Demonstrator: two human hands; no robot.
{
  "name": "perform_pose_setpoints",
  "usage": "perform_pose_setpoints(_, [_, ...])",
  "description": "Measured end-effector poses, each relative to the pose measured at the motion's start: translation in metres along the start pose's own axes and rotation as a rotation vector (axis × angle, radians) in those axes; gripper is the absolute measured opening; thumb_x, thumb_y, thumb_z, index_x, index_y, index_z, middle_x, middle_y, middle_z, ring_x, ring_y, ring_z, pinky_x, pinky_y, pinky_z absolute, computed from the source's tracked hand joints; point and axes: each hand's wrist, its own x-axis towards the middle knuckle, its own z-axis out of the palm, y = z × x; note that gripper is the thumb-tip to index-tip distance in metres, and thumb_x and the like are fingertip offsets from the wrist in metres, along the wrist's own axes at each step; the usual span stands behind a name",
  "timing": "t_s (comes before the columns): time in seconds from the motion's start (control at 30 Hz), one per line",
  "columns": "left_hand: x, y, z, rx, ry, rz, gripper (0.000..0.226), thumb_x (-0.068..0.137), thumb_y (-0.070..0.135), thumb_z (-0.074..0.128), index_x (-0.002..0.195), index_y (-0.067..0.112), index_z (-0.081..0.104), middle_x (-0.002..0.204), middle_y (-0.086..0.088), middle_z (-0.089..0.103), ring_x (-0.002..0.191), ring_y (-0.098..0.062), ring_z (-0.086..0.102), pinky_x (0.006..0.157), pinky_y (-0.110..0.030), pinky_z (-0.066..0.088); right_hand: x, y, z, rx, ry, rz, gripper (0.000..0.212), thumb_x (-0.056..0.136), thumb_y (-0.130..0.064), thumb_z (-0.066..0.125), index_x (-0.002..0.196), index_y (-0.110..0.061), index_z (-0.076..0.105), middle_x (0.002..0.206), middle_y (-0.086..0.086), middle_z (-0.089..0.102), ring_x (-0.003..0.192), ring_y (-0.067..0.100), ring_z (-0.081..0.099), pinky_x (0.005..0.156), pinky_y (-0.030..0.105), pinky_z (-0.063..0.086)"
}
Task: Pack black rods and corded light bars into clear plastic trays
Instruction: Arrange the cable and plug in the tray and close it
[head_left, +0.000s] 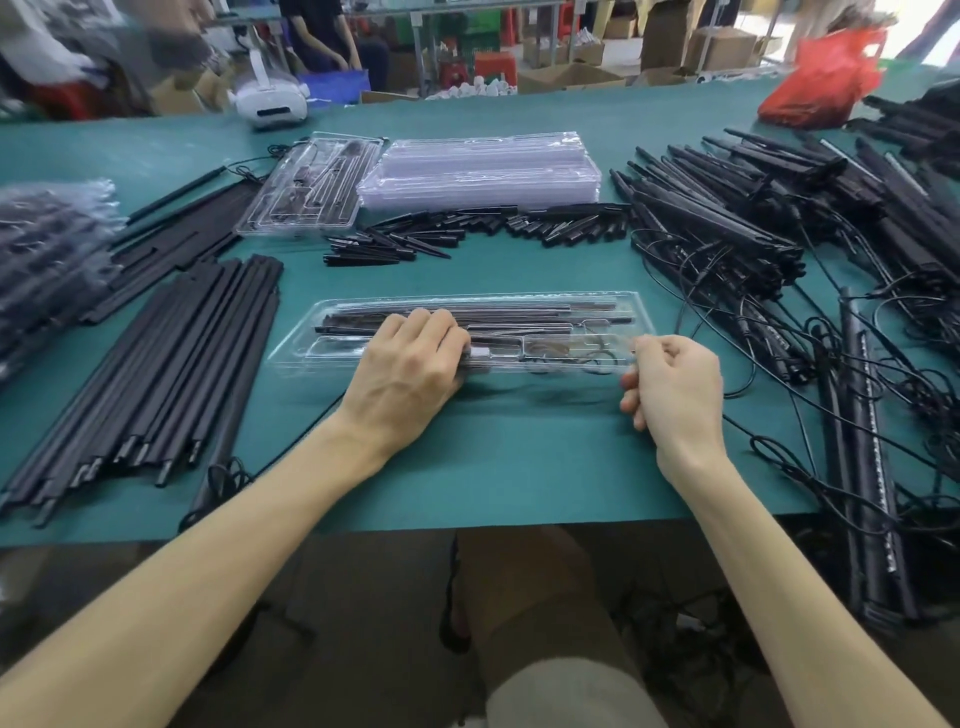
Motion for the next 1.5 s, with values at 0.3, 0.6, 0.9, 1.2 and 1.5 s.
perform_pose_setpoints(0.3, [0.008, -0.007, 0.004, -0.008, 0.074, 0.065, 0.008, 0.085, 0.007, 0.062, 0.090, 0.004, 0.068, 0.089, -0.011, 0.068, 0.077, -0.032, 0.062, 0.067, -0.042, 0.051, -0.016, -0.011, 0.010, -0.587, 0.234, -0.489, 0.041, 0.103, -0.037, 0.051, 0.131, -0.006, 0.056, 0.130, 0.013, 0.043, 0.122, 0.026, 0.036, 0.101, 0.039, 0.029])
perform_pose_setpoints(0.6, [0.018, -0.009, -0.006, 0.036, 0.079, 0.100, 0.014, 0.092, 0.010, 0.057, 0.086, 0.006, 0.069, 0.085, -0.010, 0.068, 0.072, -0.031, 0.063, 0.064, -0.044, 0.051, -0.035, -0.028, 0.059, -1.061, 0.023, -1.072, 0.034, 0.075, 0.008, 0.054, 0.099, -0.016, 0.060, 0.102, 0.003, 0.058, 0.104, 0.027, 0.056, 0.101, 0.041, 0.029])
perform_pose_setpoints(0.9, [0.008, -0.010, 0.001, 0.012, 0.111, 0.118, 0.016, 0.098, 0.013, 0.057, 0.092, 0.006, 0.070, 0.088, -0.010, 0.067, 0.075, -0.031, 0.063, 0.067, -0.044, 0.052, -0.011, -0.029, 0.081, -0.913, -0.008, -1.256, 0.019, 0.076, 0.009, 0.066, 0.074, -0.009, 0.060, 0.077, 0.010, 0.058, 0.071, 0.031, 0.058, 0.062, 0.039, 0.048])
perform_pose_setpoints(1.2, [0.006, -0.015, 0.008, -0.018, 0.181, 0.083, 0.032, 0.102, 0.015, 0.041, 0.091, 0.008, 0.070, 0.088, -0.008, 0.068, 0.077, -0.032, 0.063, 0.068, -0.044, 0.053, 0.005, -0.024, 0.080, -0.861, -0.023, -1.406, 0.019, 0.085, 0.003, 0.067, 0.073, -0.010, 0.060, 0.078, 0.008, 0.058, 0.070, 0.028, 0.057, 0.063, 0.039, 0.047])
perform_pose_setpoints(1.5, [0.018, -0.018, 0.016, -0.039, 0.235, 0.127, 0.016, 0.096, 0.014, 0.055, 0.096, 0.010, 0.071, 0.091, -0.004, 0.071, 0.080, -0.028, 0.066, 0.070, -0.040, 0.053, 0.021, -0.018, 0.072, -0.834, 0.036, -1.452, 0.012, 0.093, -0.004, 0.063, 0.083, -0.010, 0.067, 0.082, 0.007, 0.061, 0.071, 0.027, 0.056, 0.064, 0.037, 0.045])
